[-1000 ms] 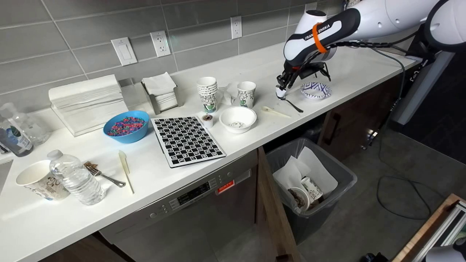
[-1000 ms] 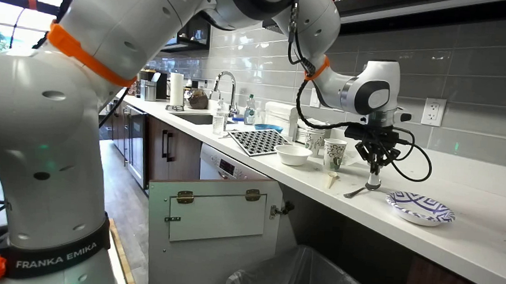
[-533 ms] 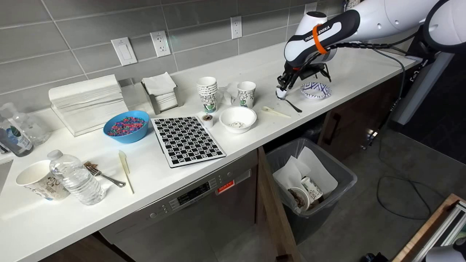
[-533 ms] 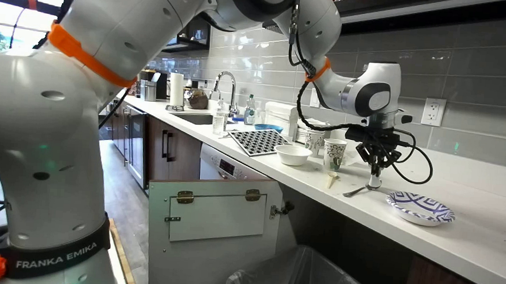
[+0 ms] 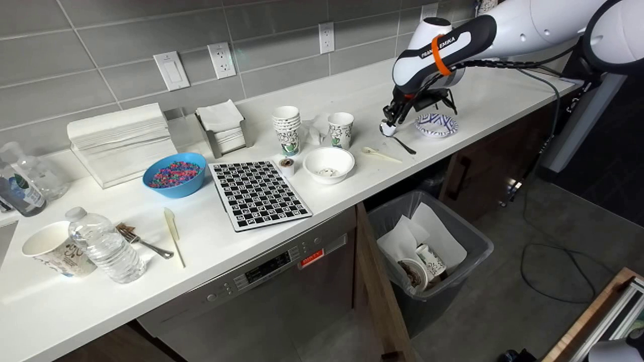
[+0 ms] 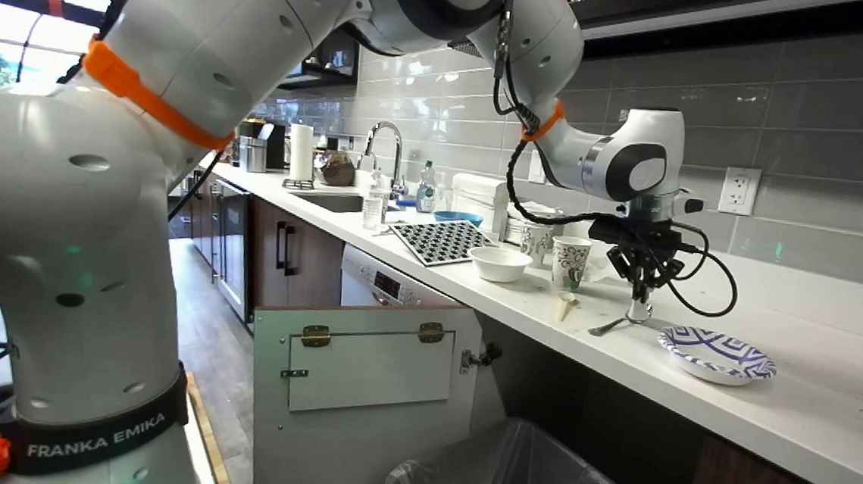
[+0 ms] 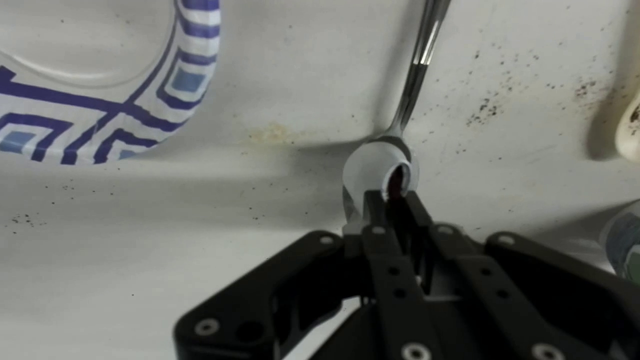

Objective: Put the coffee pod on the silver spoon then throw the pod in the bin using the spoon.

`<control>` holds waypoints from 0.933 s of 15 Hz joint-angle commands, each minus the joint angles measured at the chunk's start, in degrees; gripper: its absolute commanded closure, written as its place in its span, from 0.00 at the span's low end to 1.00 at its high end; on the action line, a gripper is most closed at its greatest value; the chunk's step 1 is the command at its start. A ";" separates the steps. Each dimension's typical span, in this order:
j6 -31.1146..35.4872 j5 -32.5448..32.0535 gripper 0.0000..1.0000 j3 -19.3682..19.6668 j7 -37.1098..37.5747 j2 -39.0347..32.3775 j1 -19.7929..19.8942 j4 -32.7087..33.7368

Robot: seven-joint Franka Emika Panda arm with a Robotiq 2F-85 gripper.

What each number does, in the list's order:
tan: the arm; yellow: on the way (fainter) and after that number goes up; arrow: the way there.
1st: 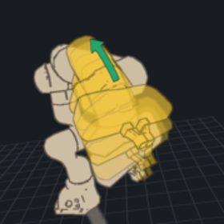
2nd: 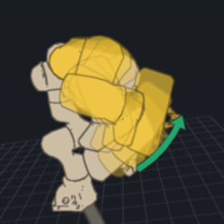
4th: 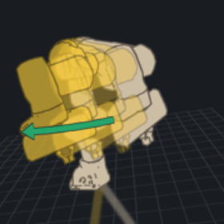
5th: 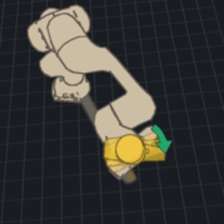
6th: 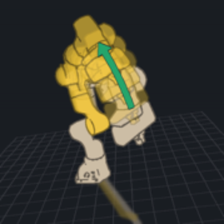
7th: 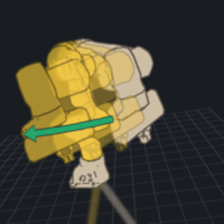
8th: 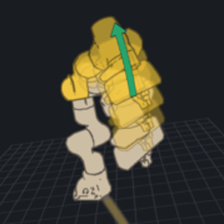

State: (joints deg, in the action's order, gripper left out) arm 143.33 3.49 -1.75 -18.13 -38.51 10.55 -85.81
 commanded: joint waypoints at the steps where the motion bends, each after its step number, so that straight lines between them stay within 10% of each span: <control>1: 1.44 1.23 0.97 -0.97 0.03 -1.00 0.78 0.32; 14: 1.17 1.45 0.94 -1.13 0.02 -1.11 0.81 0.44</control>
State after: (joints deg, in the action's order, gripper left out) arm 143.33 3.98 -2.07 -18.13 -38.65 10.74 -85.73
